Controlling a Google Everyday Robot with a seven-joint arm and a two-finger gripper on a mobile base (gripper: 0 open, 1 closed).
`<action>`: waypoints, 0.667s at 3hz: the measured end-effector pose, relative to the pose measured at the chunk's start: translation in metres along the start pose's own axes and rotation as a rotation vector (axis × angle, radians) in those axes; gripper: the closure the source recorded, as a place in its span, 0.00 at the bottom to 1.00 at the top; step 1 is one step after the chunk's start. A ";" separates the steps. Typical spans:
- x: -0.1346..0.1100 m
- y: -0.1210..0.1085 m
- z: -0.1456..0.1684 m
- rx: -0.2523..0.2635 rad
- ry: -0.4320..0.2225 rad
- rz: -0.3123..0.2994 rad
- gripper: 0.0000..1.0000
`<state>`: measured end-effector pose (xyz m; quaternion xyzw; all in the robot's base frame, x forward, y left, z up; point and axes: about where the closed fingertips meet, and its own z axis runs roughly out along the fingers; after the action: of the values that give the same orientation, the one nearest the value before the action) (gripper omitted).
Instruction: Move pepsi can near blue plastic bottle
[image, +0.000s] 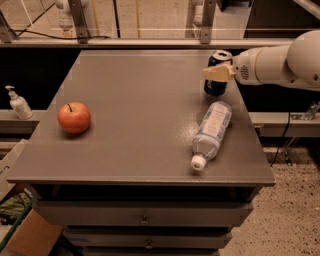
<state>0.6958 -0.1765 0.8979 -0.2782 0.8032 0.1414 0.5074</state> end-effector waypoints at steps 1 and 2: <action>0.003 -0.016 -0.023 0.052 -0.006 0.001 1.00; 0.013 -0.017 -0.023 0.048 0.008 0.012 1.00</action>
Offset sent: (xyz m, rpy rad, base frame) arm -0.0169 -0.0386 -0.0155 -0.0084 0.0286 -0.0574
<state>0.6846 -0.2057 0.8974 -0.2615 0.8100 0.1243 0.5100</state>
